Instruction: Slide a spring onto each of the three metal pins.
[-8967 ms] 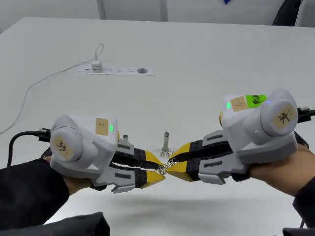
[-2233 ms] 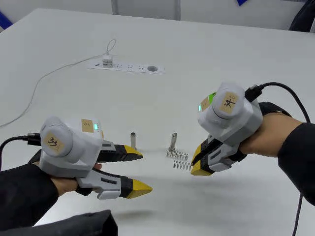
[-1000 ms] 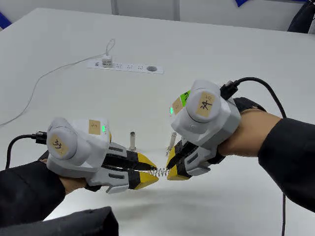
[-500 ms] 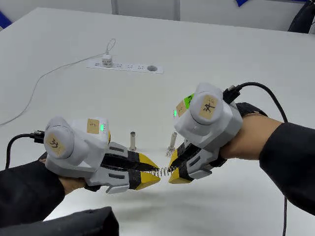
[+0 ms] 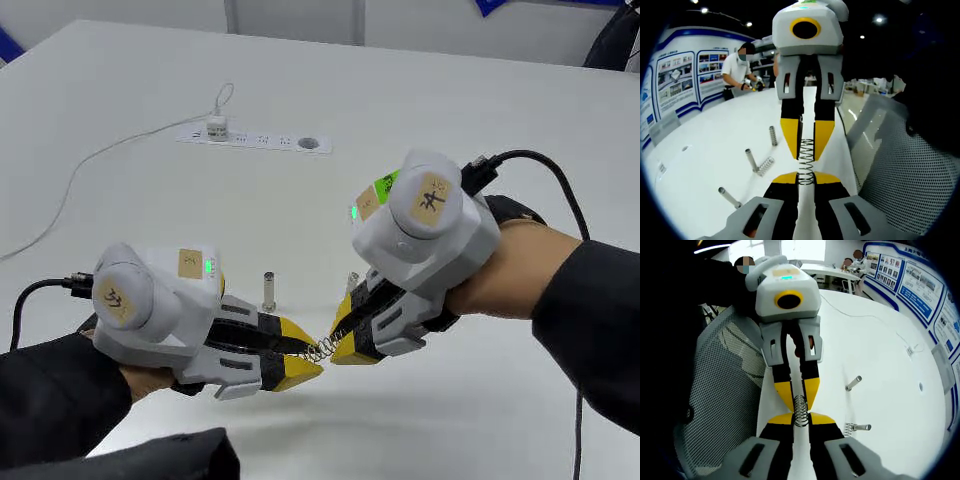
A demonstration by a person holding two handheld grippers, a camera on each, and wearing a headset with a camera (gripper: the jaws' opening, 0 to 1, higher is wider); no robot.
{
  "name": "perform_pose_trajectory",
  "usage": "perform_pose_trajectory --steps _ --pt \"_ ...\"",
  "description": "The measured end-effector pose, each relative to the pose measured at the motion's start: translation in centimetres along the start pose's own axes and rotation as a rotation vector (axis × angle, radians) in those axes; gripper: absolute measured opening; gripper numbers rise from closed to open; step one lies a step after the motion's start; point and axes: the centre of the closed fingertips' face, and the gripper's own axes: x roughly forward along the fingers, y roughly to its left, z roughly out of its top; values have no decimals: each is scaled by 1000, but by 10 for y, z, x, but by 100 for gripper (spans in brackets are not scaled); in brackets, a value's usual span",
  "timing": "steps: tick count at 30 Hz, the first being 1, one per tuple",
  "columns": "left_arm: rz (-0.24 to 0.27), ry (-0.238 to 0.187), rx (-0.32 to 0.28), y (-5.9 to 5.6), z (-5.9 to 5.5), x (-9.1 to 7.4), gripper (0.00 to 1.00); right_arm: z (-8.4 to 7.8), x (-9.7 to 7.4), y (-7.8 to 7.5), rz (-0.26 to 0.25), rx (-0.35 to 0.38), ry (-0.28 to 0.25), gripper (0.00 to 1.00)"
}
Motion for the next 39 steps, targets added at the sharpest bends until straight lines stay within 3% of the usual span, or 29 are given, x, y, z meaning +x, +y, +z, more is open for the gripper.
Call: perform_pose_trajectory --steps 8,16,33,39 --pt "-4 -3 3 -2 1 1 11 15 0 3 1 -32 -14 12" --pt "-3 -1 4 -1 0 1 13 15 -1 1 2 -33 -6 12" --pt "88 -11 -57 17 -4 -21 28 -2 -32 -33 -68 -18 59 12" --pt "126 -17 -89 22 -7 -31 32 -13 -42 -52 -110 -2 87 12"
